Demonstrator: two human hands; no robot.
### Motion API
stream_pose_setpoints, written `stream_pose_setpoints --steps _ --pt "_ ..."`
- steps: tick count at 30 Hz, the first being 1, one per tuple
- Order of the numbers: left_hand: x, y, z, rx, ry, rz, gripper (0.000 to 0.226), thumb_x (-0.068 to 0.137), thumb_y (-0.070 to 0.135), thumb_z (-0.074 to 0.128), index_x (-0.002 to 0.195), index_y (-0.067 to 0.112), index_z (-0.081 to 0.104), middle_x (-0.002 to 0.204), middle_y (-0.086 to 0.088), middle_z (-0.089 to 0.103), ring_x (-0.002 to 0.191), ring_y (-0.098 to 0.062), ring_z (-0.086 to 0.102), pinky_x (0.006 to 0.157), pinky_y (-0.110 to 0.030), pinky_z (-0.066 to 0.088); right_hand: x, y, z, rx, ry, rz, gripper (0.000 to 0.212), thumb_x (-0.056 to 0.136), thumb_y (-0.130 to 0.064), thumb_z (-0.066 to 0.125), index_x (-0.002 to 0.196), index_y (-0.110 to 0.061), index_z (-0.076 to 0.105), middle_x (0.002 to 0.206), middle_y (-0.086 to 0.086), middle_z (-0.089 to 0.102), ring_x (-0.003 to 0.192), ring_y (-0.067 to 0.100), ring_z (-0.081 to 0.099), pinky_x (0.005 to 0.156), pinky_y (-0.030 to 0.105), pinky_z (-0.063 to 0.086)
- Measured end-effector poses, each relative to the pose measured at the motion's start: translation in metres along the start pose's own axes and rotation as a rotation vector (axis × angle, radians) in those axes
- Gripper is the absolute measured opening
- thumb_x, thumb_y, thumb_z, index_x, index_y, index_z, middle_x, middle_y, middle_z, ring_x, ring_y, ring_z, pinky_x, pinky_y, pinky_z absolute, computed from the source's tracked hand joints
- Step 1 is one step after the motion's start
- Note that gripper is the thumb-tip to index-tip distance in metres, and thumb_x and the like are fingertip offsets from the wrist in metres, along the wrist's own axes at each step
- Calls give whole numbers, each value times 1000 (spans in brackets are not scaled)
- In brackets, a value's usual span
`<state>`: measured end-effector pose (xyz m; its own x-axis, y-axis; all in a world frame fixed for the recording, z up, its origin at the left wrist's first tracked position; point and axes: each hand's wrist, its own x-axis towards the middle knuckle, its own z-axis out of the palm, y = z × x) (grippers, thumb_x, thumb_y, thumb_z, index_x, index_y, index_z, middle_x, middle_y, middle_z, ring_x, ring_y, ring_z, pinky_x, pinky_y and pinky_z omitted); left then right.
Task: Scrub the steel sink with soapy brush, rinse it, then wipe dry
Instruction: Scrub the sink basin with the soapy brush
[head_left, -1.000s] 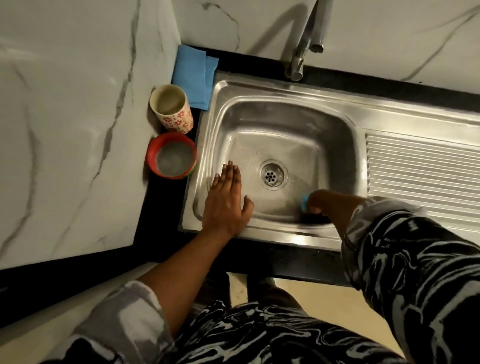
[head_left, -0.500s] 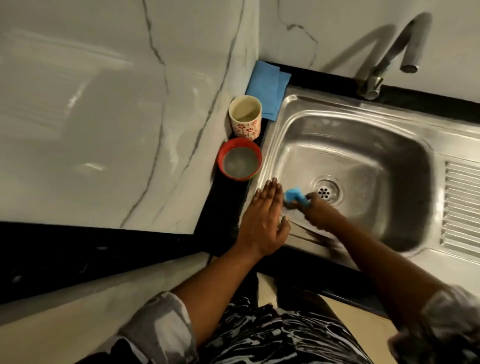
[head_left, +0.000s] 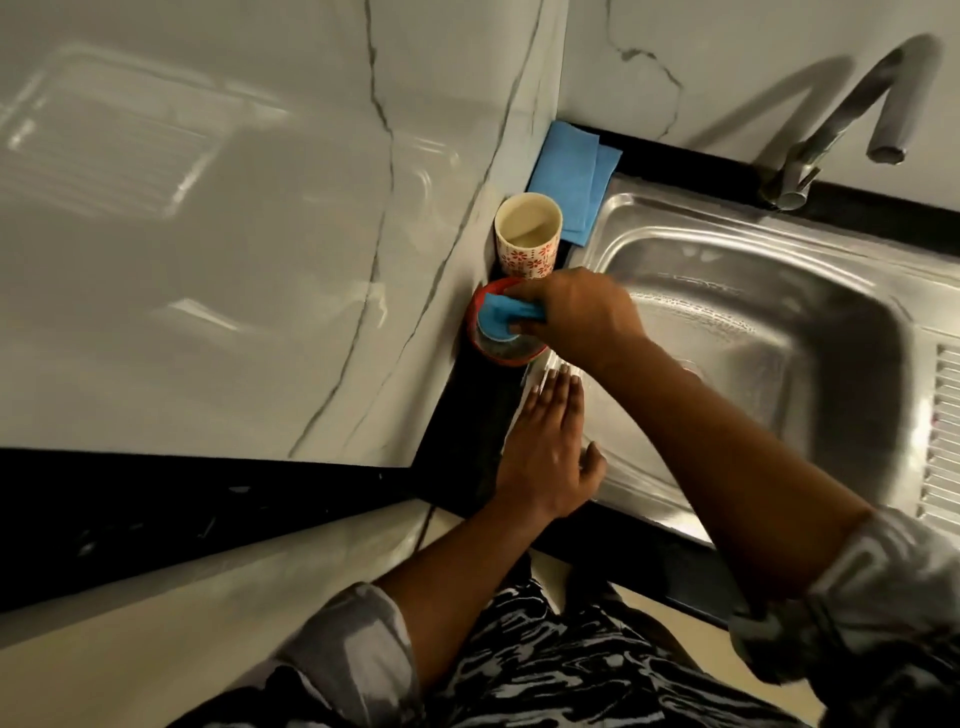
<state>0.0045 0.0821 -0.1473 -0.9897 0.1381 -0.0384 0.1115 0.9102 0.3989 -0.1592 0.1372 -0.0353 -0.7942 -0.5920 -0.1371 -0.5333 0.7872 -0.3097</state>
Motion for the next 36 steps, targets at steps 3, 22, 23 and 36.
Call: stream_pose_setpoints --steps 3,22,23,36 --pt "0 1 -2 0 -8 -2 81 95 43 52 161 -2 35 168 -24 31 160 -34 23 132 -45 19 8 -5 19 -20 -19 65 45 93 -48 69 137 -42 61 117 0 71 106 24 67 81 36 55" --pt "1 3 -1 -10 30 -21 80 92 40 58 157 -3 42 164 -25 40 157 -35 30 131 -46 23 -1 12 33 267 110 93 42 93 -45 67 134 -35 64 110 3 72 99 25 66 76 34 48" --pt "2 3 -1 -12 29 -34 83 91 39 58 159 -3 37 166 -25 35 159 -35 27 131 -45 21 -8 18 30 348 165 97 44 92 -48 68 134 -34 64 108 3 73 96 25 67 75 33 48" --pt "-5 -3 -2 9 1 -15 81 96 28 58 163 -4 26 173 -20 22 163 -29 16 128 -53 27 -116 118 108 780 -194 555 54 93 -67 54 96 -15 66 83 9 69 79 31 66 71 41 51"
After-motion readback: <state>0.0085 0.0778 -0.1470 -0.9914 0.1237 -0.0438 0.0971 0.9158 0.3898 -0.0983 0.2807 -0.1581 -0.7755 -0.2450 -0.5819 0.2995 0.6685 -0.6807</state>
